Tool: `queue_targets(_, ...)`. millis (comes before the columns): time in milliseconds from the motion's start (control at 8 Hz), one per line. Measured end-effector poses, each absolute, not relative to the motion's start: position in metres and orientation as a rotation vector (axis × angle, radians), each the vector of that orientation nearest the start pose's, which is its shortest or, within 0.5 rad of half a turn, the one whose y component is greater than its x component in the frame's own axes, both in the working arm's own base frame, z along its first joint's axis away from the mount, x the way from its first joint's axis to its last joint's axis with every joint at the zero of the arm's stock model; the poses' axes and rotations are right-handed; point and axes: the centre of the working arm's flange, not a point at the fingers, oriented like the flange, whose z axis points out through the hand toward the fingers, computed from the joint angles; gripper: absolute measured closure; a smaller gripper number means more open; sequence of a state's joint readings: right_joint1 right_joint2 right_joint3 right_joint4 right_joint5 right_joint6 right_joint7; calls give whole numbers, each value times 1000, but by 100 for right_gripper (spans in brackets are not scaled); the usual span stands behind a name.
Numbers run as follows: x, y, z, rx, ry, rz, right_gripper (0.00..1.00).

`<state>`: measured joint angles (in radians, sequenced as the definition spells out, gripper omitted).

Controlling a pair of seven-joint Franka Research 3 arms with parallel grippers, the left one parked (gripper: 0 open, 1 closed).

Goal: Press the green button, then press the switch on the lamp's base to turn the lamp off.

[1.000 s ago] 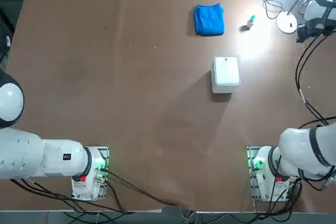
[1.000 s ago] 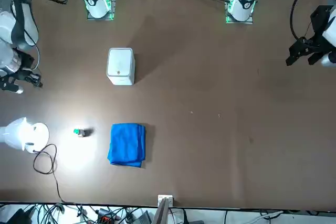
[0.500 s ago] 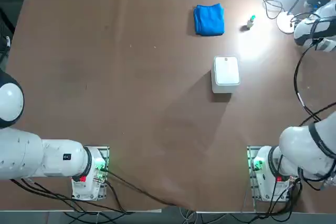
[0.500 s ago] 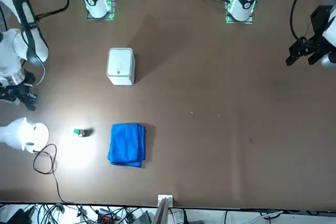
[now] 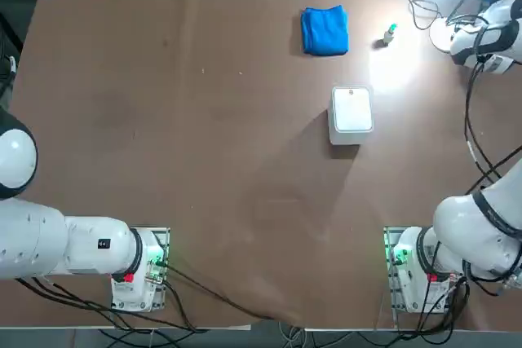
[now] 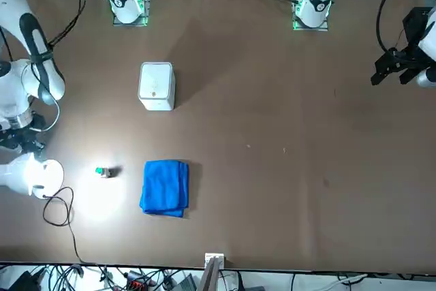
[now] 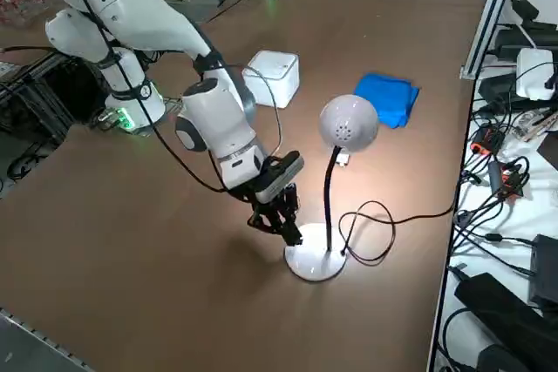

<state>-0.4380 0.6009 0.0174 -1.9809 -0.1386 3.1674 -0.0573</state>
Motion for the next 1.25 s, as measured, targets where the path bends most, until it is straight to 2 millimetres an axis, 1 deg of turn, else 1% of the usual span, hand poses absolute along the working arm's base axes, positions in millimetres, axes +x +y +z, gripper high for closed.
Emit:
queue_targets(250, 606, -244, 222, -3126, 397, -919, 98)
queue_targets(875, 602, -242, 213, -3122, 420, -890, 98)
queue_targets(1250, 600, -240, 204, -3115, 424, -900, 98)
